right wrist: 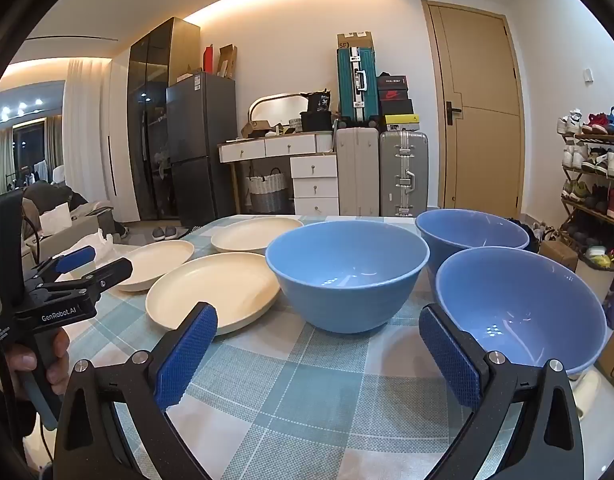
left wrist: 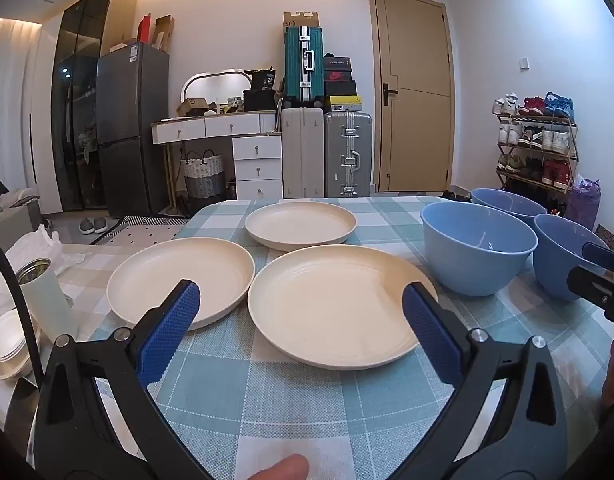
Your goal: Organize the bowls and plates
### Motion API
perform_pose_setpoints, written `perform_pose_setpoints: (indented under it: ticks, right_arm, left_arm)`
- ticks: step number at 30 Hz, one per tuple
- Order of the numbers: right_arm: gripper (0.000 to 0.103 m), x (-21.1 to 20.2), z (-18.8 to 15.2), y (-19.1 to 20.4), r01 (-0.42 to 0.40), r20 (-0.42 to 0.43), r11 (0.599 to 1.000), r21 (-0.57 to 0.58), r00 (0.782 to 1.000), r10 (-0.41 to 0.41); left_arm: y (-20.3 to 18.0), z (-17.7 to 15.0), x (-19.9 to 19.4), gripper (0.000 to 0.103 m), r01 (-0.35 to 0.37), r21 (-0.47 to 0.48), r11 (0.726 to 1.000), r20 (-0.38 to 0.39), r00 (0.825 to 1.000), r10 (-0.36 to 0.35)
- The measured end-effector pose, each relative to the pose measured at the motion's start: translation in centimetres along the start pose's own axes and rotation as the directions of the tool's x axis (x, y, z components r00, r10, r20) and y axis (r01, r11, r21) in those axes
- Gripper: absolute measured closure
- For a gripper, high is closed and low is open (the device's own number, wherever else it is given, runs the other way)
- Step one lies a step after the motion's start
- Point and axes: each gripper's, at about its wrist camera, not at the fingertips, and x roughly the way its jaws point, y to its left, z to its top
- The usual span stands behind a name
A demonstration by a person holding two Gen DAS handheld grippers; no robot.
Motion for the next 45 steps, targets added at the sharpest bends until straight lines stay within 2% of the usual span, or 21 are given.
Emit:
perform_pose_setpoints:
  ticks: [13, 45]
  right_arm:
    - [0.000, 0.00, 0.01, 0.02, 0.001, -0.004, 1.000, 0.004, 1.000, -0.001]
    - [0.000, 0.08, -0.08, 0.10, 0.001, -0.004, 1.000, 0.000, 1.000, -0.001]
  left_arm:
    - [-0.84, -0.93, 0.16, 0.002, -0.010, 0.020, 1.000, 0.007, 1.000, 0.010]
    - [-0.08, -0.61, 0.20, 0.002, -0.007, 0.010, 1.000, 0.003, 1.000, 0.007]
